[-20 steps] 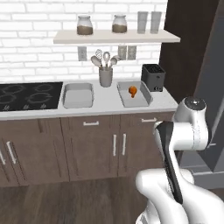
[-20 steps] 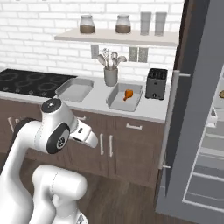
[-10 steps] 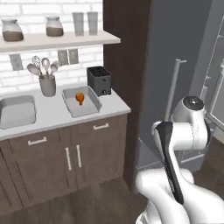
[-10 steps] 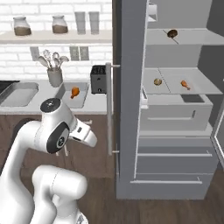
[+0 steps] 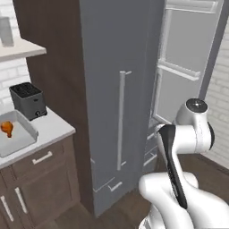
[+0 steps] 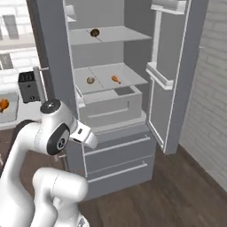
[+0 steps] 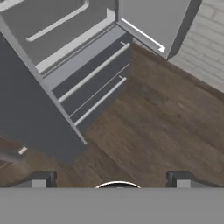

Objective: Place one mushroom and one chicken drumstick in each tupperware on the nearby counter, to pack two identical lunches.

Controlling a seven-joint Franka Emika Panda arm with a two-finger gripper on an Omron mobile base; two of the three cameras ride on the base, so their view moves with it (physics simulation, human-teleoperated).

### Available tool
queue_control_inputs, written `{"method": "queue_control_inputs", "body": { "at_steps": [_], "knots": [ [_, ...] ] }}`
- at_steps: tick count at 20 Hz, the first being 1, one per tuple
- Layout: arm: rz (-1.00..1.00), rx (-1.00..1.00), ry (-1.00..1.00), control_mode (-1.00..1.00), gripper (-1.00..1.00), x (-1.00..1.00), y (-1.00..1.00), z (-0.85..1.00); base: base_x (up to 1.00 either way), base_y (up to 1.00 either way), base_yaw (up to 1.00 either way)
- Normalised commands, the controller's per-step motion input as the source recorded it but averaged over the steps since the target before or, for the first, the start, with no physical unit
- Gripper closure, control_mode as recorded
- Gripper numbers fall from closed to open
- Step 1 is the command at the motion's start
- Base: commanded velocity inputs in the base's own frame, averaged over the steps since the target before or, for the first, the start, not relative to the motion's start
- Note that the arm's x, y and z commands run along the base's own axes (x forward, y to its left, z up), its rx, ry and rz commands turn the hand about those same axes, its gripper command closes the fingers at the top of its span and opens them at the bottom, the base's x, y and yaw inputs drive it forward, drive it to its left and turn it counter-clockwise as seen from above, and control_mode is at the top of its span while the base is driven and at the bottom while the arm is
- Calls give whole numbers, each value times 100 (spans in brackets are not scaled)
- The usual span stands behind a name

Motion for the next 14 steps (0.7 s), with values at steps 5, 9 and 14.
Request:
{"method": "queue_control_inputs", "body": {
  "at_steps": [5, 9, 14],
  "knots": [
    [0, 0, 0, 100, -100, 0, 0, 0, -48, -19, -80],
    [0, 0, 0, 100, -100, 0, 0, 0, 67, -64, -7],
    [0, 0, 0, 100, -100, 0, 0, 0, 99, -74, 30]
  ]
}}
